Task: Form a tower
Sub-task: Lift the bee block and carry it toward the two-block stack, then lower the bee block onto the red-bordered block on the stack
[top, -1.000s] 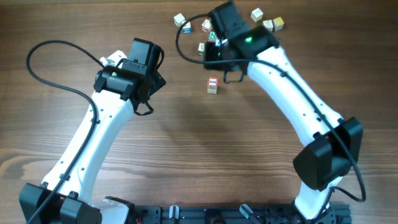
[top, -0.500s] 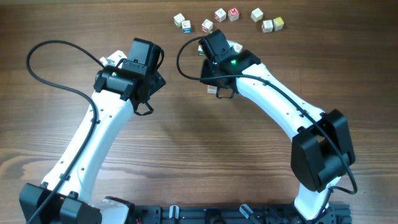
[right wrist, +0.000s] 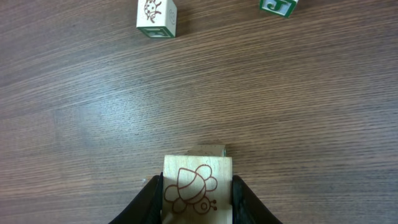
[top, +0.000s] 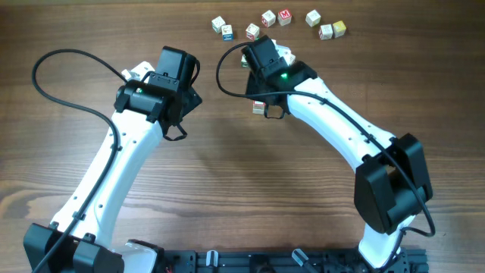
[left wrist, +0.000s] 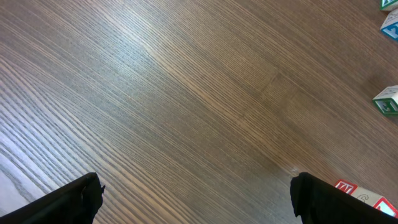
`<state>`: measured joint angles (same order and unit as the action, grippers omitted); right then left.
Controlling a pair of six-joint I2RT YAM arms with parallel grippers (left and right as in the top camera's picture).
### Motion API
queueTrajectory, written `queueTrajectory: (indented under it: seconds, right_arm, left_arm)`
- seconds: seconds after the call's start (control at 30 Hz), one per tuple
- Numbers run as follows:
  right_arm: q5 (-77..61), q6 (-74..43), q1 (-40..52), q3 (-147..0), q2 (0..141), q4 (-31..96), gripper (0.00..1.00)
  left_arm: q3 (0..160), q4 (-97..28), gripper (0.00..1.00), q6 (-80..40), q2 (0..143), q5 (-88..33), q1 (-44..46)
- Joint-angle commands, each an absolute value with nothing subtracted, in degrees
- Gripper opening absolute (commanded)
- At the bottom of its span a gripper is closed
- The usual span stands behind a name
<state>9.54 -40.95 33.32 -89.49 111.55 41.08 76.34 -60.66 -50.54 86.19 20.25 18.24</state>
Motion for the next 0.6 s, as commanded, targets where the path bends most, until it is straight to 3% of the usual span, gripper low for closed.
queueTrajectory:
  seconds: [0.0,0.57]
  right_arm:
    - [11.73,-40.29,34.94,-89.49,112.20,41.15,0.26]
    - [15.25,-41.98,35.81,-88.05,112.40,40.69,0.30]
  left_arm:
    - [75.99,-60.71,1.00,-51.68,86.48,20.40,17.87]
    - [75.99,-60.71,1.00,-51.68,86.48,20.40,17.87]
